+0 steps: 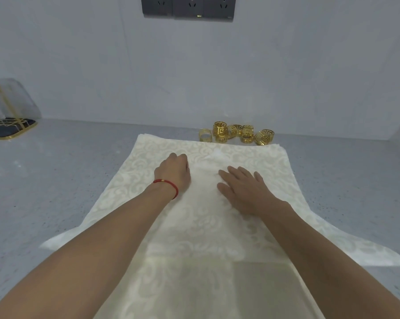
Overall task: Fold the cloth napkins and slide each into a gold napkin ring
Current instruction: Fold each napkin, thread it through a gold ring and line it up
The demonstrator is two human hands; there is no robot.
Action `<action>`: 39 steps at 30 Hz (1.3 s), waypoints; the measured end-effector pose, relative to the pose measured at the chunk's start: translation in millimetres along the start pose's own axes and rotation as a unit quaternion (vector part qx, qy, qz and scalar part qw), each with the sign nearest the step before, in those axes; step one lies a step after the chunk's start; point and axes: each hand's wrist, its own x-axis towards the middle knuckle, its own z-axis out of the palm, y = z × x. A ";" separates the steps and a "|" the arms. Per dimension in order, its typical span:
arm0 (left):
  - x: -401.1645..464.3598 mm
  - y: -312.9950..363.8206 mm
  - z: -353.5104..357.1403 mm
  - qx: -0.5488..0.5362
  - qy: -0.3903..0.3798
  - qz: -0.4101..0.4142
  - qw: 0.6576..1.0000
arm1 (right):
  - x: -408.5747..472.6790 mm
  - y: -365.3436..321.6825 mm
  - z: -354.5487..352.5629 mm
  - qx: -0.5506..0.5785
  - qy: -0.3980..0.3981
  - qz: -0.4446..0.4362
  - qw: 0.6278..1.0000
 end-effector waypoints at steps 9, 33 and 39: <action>12.2 -1.3 0.2 -0.020 -0.017 -0.025 0.999 | 12.2 0.8 5.1 0.026 0.026 0.020 0.999; 14.0 42.7 14.7 -0.019 -0.096 0.161 0.982 | 110.6 7.2 -2.6 0.245 0.152 0.113 0.951; 40.3 42.8 -1.6 -0.110 -0.124 0.088 0.982 | 88.6 14.9 0.2 0.186 0.135 0.035 0.973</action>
